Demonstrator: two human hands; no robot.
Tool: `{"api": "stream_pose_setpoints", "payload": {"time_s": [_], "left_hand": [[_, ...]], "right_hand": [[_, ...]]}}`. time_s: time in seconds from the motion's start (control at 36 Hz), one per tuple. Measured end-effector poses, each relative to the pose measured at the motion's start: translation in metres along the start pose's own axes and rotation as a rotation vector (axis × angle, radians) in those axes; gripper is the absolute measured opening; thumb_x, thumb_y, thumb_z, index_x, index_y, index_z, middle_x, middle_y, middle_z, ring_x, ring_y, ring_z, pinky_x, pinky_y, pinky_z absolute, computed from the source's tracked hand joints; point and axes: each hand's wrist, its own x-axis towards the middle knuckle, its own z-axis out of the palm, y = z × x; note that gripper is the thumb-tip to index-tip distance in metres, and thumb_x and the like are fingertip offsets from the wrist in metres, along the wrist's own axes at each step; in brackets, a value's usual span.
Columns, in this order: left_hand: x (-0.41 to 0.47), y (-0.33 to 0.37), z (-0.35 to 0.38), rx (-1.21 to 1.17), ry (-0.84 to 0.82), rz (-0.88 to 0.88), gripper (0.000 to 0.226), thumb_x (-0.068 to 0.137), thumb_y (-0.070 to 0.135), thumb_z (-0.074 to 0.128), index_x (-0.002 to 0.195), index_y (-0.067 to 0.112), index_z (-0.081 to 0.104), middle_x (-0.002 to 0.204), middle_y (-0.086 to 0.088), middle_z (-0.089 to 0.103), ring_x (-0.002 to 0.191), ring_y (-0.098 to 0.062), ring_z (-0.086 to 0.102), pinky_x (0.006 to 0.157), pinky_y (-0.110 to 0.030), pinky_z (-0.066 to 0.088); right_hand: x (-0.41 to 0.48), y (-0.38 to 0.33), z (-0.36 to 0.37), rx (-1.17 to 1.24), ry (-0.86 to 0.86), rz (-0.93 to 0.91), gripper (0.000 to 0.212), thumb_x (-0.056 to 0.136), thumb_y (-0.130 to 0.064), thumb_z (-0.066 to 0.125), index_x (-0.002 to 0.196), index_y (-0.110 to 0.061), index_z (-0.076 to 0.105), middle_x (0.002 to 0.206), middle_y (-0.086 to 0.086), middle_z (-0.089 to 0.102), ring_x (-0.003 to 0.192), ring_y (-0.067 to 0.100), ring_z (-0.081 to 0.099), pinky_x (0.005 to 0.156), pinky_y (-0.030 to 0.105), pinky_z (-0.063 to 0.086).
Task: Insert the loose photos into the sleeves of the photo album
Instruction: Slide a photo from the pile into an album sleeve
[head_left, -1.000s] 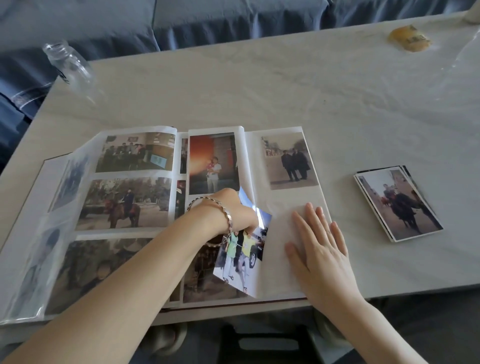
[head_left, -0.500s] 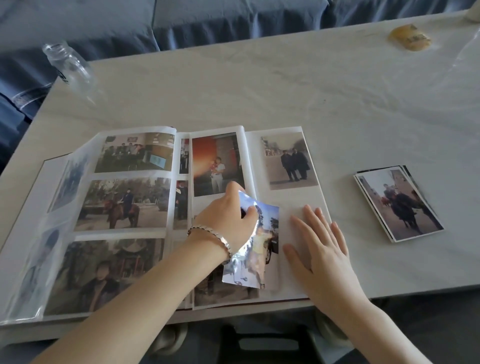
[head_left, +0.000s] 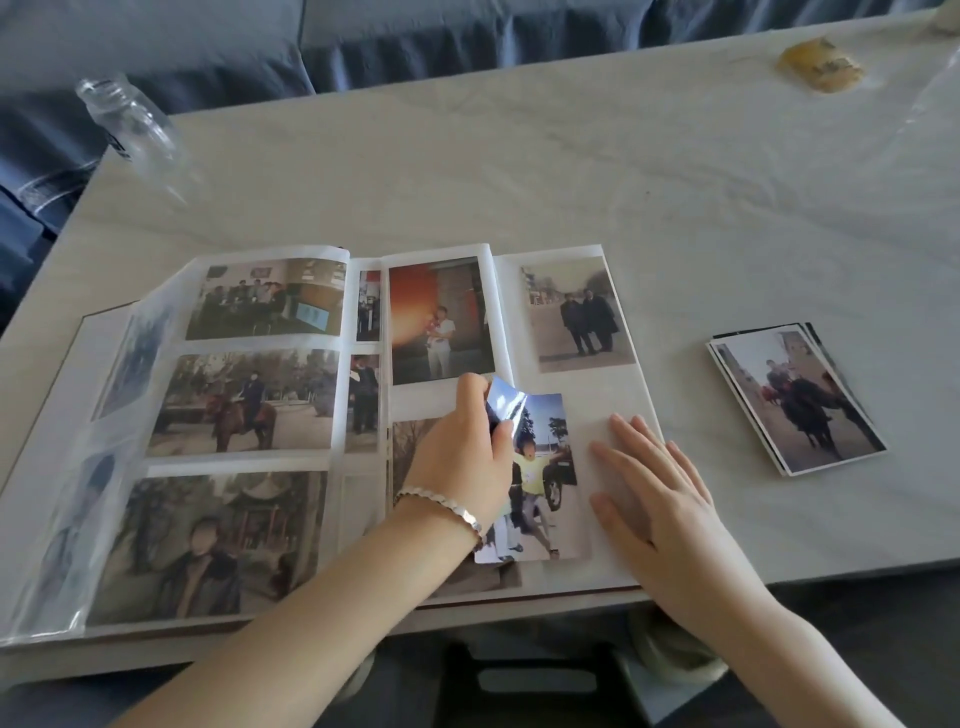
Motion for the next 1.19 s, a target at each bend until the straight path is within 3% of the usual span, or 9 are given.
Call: {"api": "stream_pose_setpoints", "payload": {"time_s": [0.08,0.17,0.25,0.33,0.5,0.61,0.81,1.0,1.19], "left_hand": [[-0.003,-0.003,-0.002,-0.017,-0.010,-0.011,0.019,0.097,0.028,0.044,0.086,0.014,0.037,0.058,0.005,0.043,0.047,-0.007,0.039,0.041,-0.016,0.028],[-0.001,-0.010,-0.011,-0.083,-0.024,-0.082,0.031,0.093,0.026,0.047,0.078,0.000,0.055,0.060,-0.012,0.054,0.048,-0.016,0.042,0.049,-0.025,0.036],[0.001,-0.014,-0.020,-0.119,-0.071,-0.121,0.023,0.091,0.018,0.056,0.082,-0.002,0.063,0.070,-0.013,0.065,0.048,-0.016,0.058,0.055,-0.025,0.049],[0.001,-0.016,-0.022,-0.247,-0.146,-0.197,0.011,0.086,0.016,0.067,0.080,0.017,0.057,0.075,0.002,0.064,0.038,-0.003,0.058,0.046,-0.011,0.047],[0.010,-0.002,-0.012,-0.253,-0.169,-0.156,0.023,0.083,0.020,0.070,0.100,0.024,0.055,0.068,0.012,0.065,0.039,0.000,0.056,0.045,-0.008,0.044],[0.014,0.008,-0.003,-0.163,-0.166,-0.086,0.043,0.087,0.015,0.065,0.125,0.024,0.048,0.079,0.007,0.068,0.054,-0.008,0.063,0.055,-0.009,0.046],[0.018,0.010,-0.003,-0.235,-0.182,-0.158,0.035,0.087,0.012,0.065,0.118,0.020,0.053,0.083,-0.002,0.069,0.047,-0.009,0.062,0.043,-0.008,0.044],[0.012,0.014,0.003,-0.328,-0.115,-0.206,0.041,0.085,0.012,0.067,0.123,0.021,0.052,0.075,0.004,0.068,0.046,-0.008,0.063,0.045,-0.009,0.046],[0.017,0.019,0.004,-0.367,-0.214,-0.209,0.041,0.085,0.008,0.067,0.123,0.015,0.054,0.080,-0.002,0.070,0.057,-0.013,0.068,0.053,-0.013,0.053]], "right_hand": [[-0.001,0.000,-0.002,0.046,0.021,0.000,0.053,0.091,-0.057,0.040,0.135,-0.028,0.046,0.145,-0.025,0.015,0.138,-0.010,0.001,0.113,0.014,-0.001],[-0.003,0.003,-0.005,0.134,0.039,0.055,0.043,0.091,-0.034,0.050,0.133,-0.025,0.049,0.143,-0.028,0.018,0.137,-0.009,0.010,0.114,0.021,0.014],[-0.003,0.008,-0.006,0.173,0.072,0.066,0.040,0.093,-0.021,0.051,0.133,-0.022,0.050,0.143,-0.028,0.021,0.133,-0.014,0.013,0.110,0.010,0.015],[-0.002,0.012,-0.004,0.184,0.111,0.051,0.041,0.094,-0.011,0.049,0.134,-0.020,0.049,0.140,-0.028,0.022,0.133,-0.012,0.015,0.102,-0.003,0.010],[-0.001,0.016,0.000,0.295,0.177,0.068,0.042,0.093,-0.004,0.048,0.132,-0.020,0.050,0.135,-0.026,0.033,0.130,-0.012,0.023,0.104,0.001,0.018],[0.000,0.018,-0.001,0.345,0.194,0.052,0.043,0.092,-0.001,0.049,0.130,-0.021,0.050,0.131,-0.026,0.038,0.130,-0.008,0.029,0.101,-0.001,0.020],[-0.001,0.023,0.004,0.433,0.242,0.063,0.049,0.090,0.007,0.048,0.126,-0.027,0.046,0.134,-0.016,0.043,0.128,-0.003,0.035,0.099,-0.001,0.024],[0.000,0.026,0.010,0.438,0.299,0.022,0.045,0.091,0.003,0.050,0.125,-0.025,0.049,0.133,-0.020,0.043,0.130,-0.004,0.034,0.104,0.007,0.027],[0.000,0.027,0.011,0.504,0.280,0.022,0.040,0.086,-0.028,0.041,0.124,-0.020,0.051,0.135,-0.007,0.047,0.130,0.002,0.036,0.095,0.002,0.033]]}}
